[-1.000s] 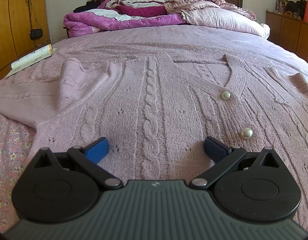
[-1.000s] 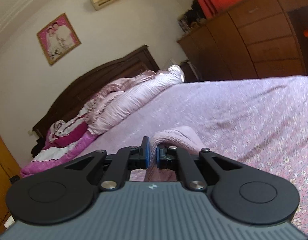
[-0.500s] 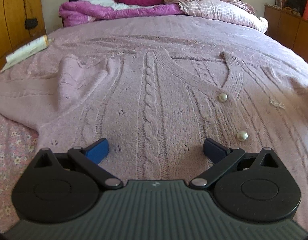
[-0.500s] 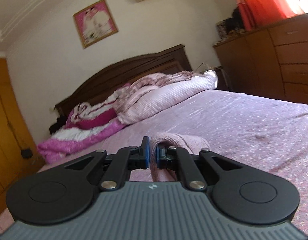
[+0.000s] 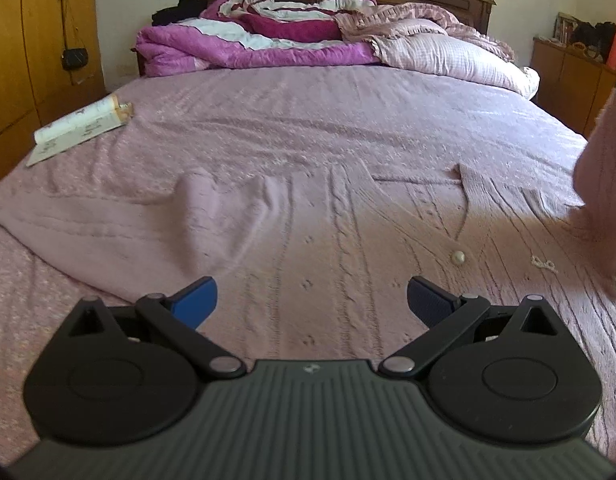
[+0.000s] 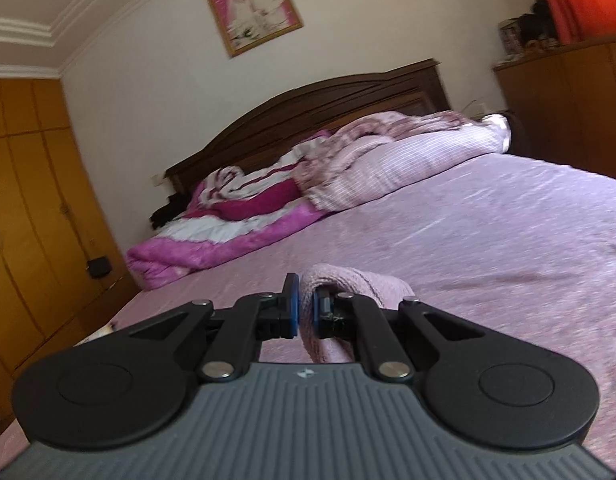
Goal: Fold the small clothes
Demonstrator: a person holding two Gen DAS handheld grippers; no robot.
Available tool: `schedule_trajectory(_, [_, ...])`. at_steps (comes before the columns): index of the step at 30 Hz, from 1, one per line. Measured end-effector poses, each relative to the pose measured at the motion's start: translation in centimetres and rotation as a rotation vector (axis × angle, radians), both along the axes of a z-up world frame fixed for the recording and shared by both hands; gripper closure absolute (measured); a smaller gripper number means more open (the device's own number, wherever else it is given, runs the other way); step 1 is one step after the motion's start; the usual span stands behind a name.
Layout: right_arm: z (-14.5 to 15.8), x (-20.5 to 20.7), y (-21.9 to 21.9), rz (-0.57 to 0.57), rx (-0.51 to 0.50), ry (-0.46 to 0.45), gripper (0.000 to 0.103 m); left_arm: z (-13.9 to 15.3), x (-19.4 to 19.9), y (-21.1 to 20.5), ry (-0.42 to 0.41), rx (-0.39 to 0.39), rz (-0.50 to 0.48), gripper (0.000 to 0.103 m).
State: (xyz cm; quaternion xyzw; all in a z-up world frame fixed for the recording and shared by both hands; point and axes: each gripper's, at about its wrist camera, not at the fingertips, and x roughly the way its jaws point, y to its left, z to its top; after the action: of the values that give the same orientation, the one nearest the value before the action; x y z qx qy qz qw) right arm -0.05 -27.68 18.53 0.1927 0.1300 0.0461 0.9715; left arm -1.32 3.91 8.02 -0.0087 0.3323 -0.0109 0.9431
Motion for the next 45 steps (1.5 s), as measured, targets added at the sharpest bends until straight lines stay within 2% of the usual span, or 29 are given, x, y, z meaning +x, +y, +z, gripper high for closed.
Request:
schedule_trajectory(8, [-1.2,1.4,8.2,0.083,-0.070,0.034,0.096,0.5,-1.0,1.6,-0.013,0.007,0.010,0.000])
schedule_trajectory(16, [-6.5,2.7,14.2,0.178,-0.124,0.139,0.096,0.0,-1.5,2.7,-0.007,-0.003,0.035,0.000])
schedule_trajectory(22, [-10.8,3.5,16.6,0.237,-0.144,0.231,0.096,-0.7,-1.7,3.3,0.004,-0.012,0.049,0.000])
schedule_trajectory(28, [-13.8,4.3,17.7,0.264,-0.111,0.308,0.095,-1.2,-1.7,3.6,0.018,-0.013,0.054,0.000])
schedule_trajectory(30, [-14.4,4.5,17.8,0.276,-0.085,0.333,0.088,-1.2,-1.8,3.6,0.017,-0.012,0.056,0.000])
schedule_trajectory(33, [-14.9,4.7,17.6,0.303,-0.043,0.357,0.062,-1.2,-1.9,3.6,0.017,-0.018,0.060,0.000])
schedule_trajectory(35, [-15.0,4.4,17.5,0.328,0.004,0.353,0.039,-1.1,-1.9,3.5,0.020,-0.020,0.057,0.000])
schedule_trajectory(38, [-14.4,3.6,17.1,0.340,0.058,0.351,0.022,-1.1,-1.9,3.3,0.017,-0.015,0.051,0.000])
schedule_trajectory(41, [-13.5,2.5,16.8,0.348,0.085,0.361,0.012,-1.1,-2.0,3.0,0.015,-0.013,0.047,0.000])
schedule_trajectory(45, [-12.6,0.6,16.1,0.325,0.030,0.376,0.009,-1.1,-2.0,2.7,0.016,-0.007,0.045,0.000])
